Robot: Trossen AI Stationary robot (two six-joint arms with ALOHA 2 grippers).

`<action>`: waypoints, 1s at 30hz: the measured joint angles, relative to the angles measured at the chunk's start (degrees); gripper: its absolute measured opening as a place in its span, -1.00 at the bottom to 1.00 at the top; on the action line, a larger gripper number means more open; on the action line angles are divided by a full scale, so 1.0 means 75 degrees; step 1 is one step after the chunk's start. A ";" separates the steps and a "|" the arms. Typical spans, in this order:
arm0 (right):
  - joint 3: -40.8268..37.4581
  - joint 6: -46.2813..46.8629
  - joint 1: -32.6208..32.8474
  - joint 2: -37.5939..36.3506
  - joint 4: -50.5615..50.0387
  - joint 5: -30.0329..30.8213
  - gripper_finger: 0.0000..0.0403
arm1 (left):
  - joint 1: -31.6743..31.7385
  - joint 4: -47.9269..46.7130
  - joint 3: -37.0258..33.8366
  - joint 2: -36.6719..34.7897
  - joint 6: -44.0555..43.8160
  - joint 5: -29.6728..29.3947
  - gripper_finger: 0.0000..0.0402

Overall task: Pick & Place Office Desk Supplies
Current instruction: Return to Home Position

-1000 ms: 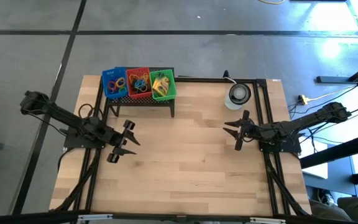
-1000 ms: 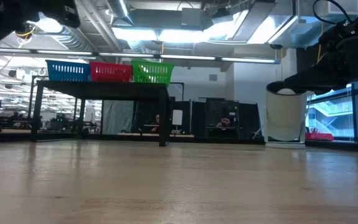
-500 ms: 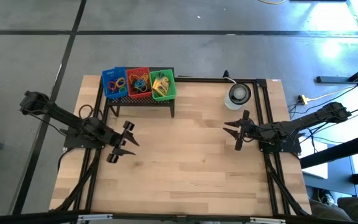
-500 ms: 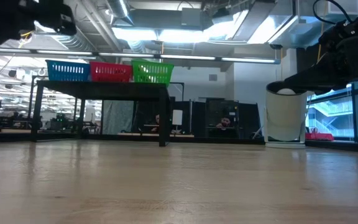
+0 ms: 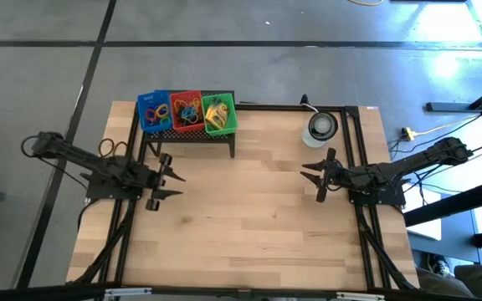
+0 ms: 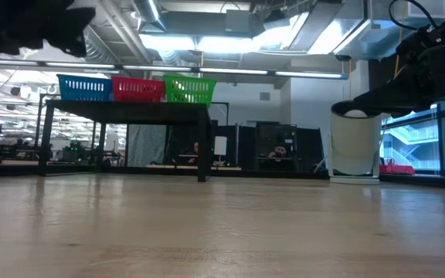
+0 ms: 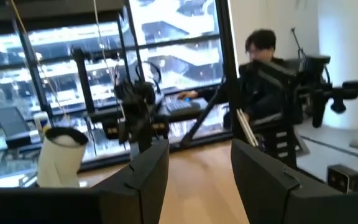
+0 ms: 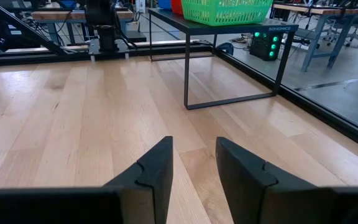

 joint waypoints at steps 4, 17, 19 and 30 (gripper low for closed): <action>0.0000 -0.0002 -0.0001 0.0001 -0.0002 0.0000 -0.39 | 0.0000 -0.0285 0.0000 -0.0673 0.0199 0.0195 -0.16; 0.0000 -0.0002 -0.0003 0.0003 0.0000 0.0000 -0.39 | -0.0003 -0.1793 0.0000 -0.2033 0.0568 0.1134 -0.16; 0.0000 0.0000 0.0000 0.0002 0.0000 0.0000 -0.39 | -0.0003 -0.1839 0.0000 -0.2051 0.0605 0.1133 -0.16; 0.0000 -0.0002 -0.0001 0.0001 -0.0002 0.0000 -0.39 | -0.0003 -0.1824 0.0000 -0.2050 0.0593 0.1134 -0.16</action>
